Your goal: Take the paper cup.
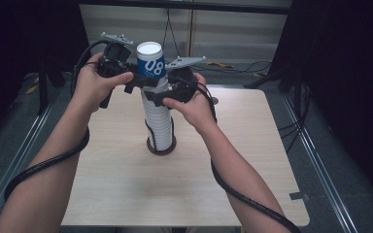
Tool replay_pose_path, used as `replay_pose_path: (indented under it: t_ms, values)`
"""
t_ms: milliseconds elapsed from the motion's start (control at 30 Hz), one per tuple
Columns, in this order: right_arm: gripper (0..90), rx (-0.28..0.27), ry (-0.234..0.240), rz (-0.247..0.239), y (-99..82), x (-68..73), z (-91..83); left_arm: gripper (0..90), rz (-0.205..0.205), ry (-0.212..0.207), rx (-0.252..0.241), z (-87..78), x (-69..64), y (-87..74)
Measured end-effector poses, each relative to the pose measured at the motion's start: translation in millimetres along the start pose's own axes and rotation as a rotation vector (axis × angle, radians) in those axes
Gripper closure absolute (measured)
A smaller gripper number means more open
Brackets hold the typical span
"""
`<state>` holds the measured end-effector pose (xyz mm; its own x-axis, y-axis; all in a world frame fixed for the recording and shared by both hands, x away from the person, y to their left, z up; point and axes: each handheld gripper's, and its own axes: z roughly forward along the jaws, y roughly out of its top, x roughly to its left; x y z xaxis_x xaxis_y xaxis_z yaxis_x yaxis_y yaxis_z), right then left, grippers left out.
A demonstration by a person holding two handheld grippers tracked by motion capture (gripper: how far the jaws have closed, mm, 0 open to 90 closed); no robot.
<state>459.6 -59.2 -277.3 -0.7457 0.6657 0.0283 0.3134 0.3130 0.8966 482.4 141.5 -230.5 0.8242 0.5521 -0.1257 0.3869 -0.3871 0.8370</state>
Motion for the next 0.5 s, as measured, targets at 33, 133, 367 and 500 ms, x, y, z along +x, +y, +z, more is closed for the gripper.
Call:
replay_pose_path:
  t_ms: [33, 133, 367, 500]
  values:
    - [10.6, 0.004, 0.001, 0.008, -0.3, -0.7, 1.5, 20.8, 0.001, 0.0, 0.0, 0.1, -0.1, 0.0]
    - [12.6, -0.006, -0.011, 0.004, -1.8, 0.3, 5.3, 20.7, -0.001, 0.004, 0.008, -0.4, 0.3, -0.2]
    - [14.0, -0.008, -0.01, -0.003, -3.3, -0.7, 4.9, 21.3, -0.026, -0.009, -0.054, -6.1, 1.1, 2.5]
    - [13.9, -0.011, -0.011, -0.003, -3.8, -0.4, 4.9, 21.4, -0.025, -0.005, -0.053, -10.3, -0.5, 6.0]
